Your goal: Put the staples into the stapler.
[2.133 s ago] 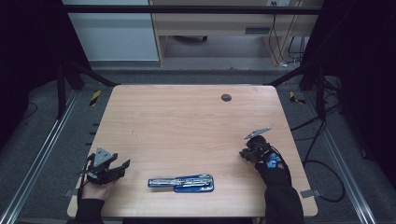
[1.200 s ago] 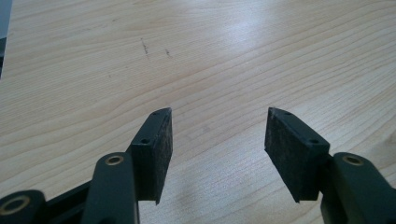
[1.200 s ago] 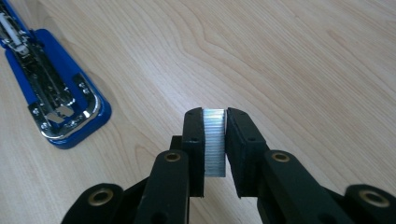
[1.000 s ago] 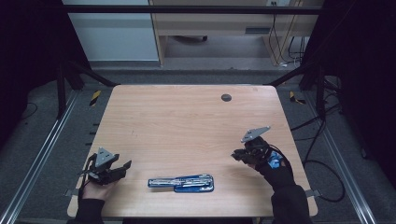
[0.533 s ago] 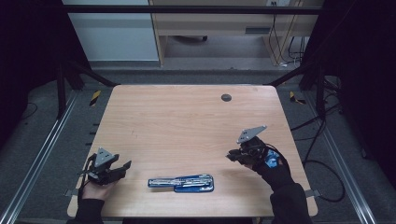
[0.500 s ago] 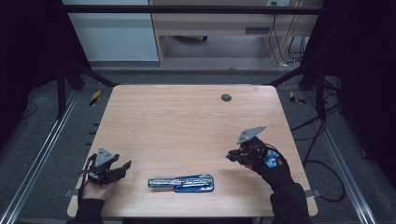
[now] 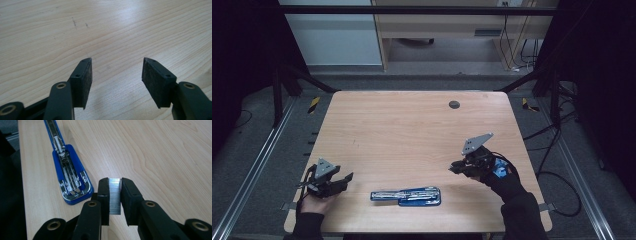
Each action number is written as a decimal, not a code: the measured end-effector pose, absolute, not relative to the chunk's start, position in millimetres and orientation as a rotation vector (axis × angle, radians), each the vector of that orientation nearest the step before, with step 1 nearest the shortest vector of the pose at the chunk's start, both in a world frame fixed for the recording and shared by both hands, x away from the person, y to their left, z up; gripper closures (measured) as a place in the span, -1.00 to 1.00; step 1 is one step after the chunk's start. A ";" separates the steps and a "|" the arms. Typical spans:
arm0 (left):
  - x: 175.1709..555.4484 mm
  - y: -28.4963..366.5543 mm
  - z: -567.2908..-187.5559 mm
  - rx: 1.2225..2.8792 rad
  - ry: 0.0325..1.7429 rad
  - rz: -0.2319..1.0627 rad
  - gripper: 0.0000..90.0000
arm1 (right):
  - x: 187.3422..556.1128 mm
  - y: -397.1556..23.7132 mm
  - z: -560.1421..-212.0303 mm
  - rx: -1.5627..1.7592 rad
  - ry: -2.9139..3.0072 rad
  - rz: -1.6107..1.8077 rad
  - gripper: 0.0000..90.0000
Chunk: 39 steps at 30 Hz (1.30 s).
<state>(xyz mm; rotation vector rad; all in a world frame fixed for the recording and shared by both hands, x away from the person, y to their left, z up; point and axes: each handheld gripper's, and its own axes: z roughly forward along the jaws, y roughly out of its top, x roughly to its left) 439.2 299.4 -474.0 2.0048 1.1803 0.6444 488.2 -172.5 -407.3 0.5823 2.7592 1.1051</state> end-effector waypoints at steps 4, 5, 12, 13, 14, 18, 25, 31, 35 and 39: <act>438.7 299.0 -473.9 2.004 1.180 0.645 -0.08 | 486.1 -166.2 -405.0 0.540 2.782 1.105 0.73; 438.7 299.0 -473.9 2.004 1.180 0.645 -0.08 | 485.5 -165.2 -404.5 0.535 2.789 1.101 0.73; 438.6 298.0 -474.0 2.010 1.183 0.645 -0.08 | 482.8 -156.6 -401.6 0.432 2.827 1.115 0.73; 438.6 298.0 -474.0 2.010 1.183 0.645 -0.08 | 482.1 -155.3 -401.3 0.414 2.835 1.107 0.73; 438.3 297.3 -473.8 2.015 1.180 0.648 -0.08 | 481.2 -153.2 -401.2 0.398 2.840 1.103 0.73; 438.5 296.5 -474.0 2.016 1.181 0.648 -0.08 | 480.8 -145.7 -402.9 0.352 2.877 1.075 0.73; 438.5 296.4 -474.3 2.018 1.181 0.647 -0.08 | 481.9 -136.8 -405.6 0.302 2.914 1.069 0.73; 438.7 296.5 -474.7 2.017 1.180 0.646 -0.08 | 483.1 -128.1 -407.8 0.254 2.930 1.069 0.73; 439.0 296.5 -474.8 2.021 1.180 0.643 -0.08 | 484.1 -122.3 -409.9 0.232 2.944 1.063 0.73; 438.7 296.0 -474.9 2.023 1.178 0.642 -0.08 | 484.5 -118.1 -410.6 0.217 2.954 1.054 0.74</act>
